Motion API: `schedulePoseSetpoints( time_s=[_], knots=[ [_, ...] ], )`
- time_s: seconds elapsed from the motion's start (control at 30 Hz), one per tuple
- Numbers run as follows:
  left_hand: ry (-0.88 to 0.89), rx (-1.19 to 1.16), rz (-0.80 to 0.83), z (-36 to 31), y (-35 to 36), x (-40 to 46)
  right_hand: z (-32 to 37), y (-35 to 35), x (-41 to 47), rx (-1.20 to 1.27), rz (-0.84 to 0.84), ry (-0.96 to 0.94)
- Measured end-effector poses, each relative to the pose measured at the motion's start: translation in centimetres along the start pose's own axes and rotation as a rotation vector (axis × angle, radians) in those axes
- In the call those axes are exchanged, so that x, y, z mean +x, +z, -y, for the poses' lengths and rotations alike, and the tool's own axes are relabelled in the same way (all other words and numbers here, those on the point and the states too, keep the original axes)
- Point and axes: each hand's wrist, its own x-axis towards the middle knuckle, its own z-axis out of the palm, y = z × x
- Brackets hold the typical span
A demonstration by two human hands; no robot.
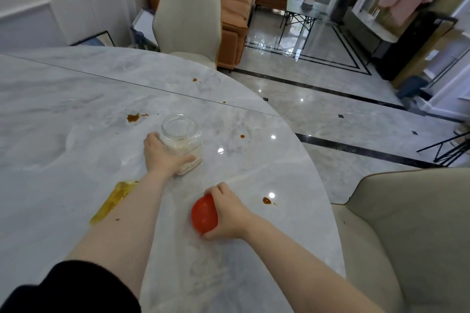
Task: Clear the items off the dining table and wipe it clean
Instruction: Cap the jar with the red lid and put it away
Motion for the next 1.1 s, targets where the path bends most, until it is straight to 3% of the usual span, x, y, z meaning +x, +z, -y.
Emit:
schedulePoseSetpoints(
  time_s=[0.37,0.73,1.1],
  knots=[
    [-0.102,-0.093,-0.058,-1.1,-2.3,-7.0,1.4,-4.2,-1.9,0.184,-0.264,0.079],
    [-0.001,-0.107,-0.122,-2.0,-8.1,-15.0,5.8,-5.3,-6.9,0.247,-0.49,0.062],
    [0.12,0.097,-0.033,-1.3,-13.9,-29.0,11.3,-4.8,-19.3,-0.006,-0.39,-0.124]
  ],
)
